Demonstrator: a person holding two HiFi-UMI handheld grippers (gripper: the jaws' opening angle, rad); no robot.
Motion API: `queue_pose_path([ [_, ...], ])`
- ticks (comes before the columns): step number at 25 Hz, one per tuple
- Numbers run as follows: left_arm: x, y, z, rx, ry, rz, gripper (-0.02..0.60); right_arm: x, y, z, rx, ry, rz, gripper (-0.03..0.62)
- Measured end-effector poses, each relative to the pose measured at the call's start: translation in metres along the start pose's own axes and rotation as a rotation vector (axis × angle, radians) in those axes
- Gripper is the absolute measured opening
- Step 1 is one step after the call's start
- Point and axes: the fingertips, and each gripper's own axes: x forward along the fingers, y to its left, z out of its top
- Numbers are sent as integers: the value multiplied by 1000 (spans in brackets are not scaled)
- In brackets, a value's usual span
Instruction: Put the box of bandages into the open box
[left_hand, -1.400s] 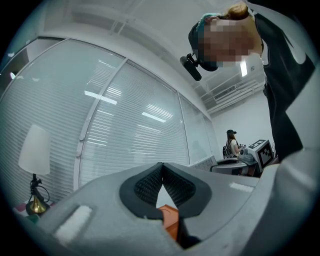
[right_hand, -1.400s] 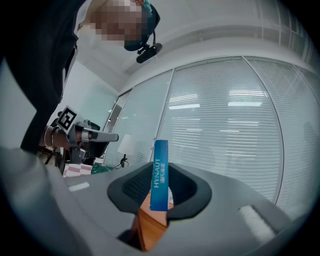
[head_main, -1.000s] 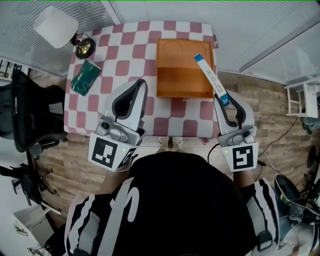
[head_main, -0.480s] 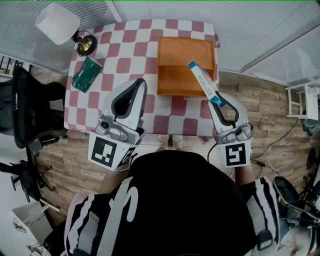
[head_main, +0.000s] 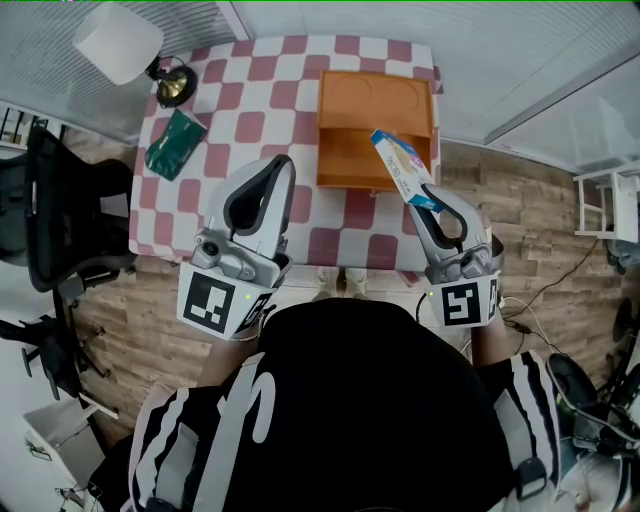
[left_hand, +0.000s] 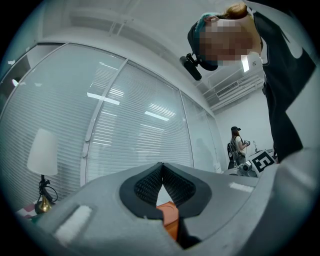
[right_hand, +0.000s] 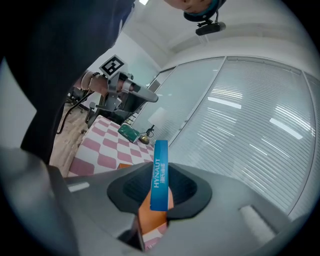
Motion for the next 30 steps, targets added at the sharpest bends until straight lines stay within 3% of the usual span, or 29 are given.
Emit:
queue_pose_path([
  [30, 2, 14, 4, 4, -9, 32, 0, 30, 26, -53, -270, 139, 123, 84],
])
